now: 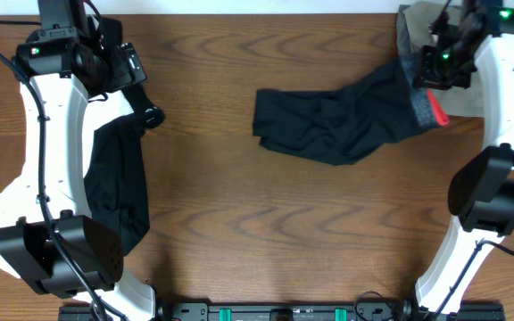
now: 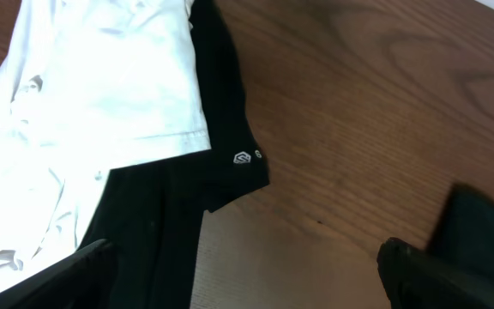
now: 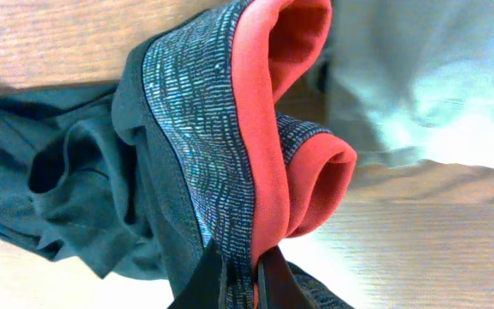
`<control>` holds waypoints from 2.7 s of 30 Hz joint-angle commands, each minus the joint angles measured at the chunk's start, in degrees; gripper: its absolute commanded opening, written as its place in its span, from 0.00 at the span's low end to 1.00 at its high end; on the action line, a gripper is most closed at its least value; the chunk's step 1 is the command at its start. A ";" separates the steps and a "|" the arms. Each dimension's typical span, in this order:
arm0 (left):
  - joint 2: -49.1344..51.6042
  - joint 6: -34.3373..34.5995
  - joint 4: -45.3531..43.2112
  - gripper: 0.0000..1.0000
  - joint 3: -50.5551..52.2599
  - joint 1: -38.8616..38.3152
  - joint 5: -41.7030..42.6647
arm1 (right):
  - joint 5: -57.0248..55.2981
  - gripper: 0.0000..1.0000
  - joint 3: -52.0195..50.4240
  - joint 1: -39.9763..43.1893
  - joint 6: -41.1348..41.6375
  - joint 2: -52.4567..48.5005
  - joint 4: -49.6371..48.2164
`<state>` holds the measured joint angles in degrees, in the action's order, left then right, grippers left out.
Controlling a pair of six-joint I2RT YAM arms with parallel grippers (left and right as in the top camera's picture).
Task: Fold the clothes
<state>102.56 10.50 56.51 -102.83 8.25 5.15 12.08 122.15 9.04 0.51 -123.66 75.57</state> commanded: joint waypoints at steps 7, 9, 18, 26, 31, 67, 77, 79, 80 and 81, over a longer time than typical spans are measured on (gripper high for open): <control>0.44 -0.33 -0.87 0.98 0.28 0.20 -0.72 | 2.16 0.01 3.45 -2.05 -2.32 2.16 2.64; 0.44 -0.35 -0.87 0.98 0.28 0.20 -0.72 | 2.16 0.01 3.45 -4.35 -2.21 2.16 2.38; 0.44 -0.35 -0.87 0.98 0.28 0.20 -0.72 | 1.70 0.01 3.30 -16.70 2.75 1.99 -3.43; 0.44 -0.35 -0.87 0.98 0.28 0.20 -0.72 | 1.20 0.01 3.15 -24.72 5.46 -0.72 -8.85; 0.44 -0.35 -0.85 0.98 0.28 0.20 -0.72 | 1.51 0.01 3.02 -28.06 5.92 -3.93 -8.63; 1.66 -0.31 -1.31 0.98 0.28 -1.60 -0.70 | -3.69 0.41 -1.64 -39.58 5.64 -4.94 -8.74; 5.35 0.35 -1.75 0.98 0.28 -1.31 -0.70 | -2.62 0.01 -11.65 -42.95 4.96 -4.94 -13.18; 5.90 0.35 -1.77 0.98 0.28 -1.31 -0.70 | -2.60 0.01 -13.29 -43.23 3.65 -4.94 -13.60; 6.19 0.33 -1.75 0.98 0.28 -1.31 -0.70 | -2.58 0.01 -13.90 -43.32 2.62 -4.94 -13.64; 6.40 0.33 -1.75 0.98 0.28 -1.31 -0.70 | -2.03 0.01 -14.19 -43.36 1.11 -4.94 -13.51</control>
<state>107.94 10.52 54.85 -102.83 6.70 5.15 9.26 109.14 -33.87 5.28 -128.97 62.13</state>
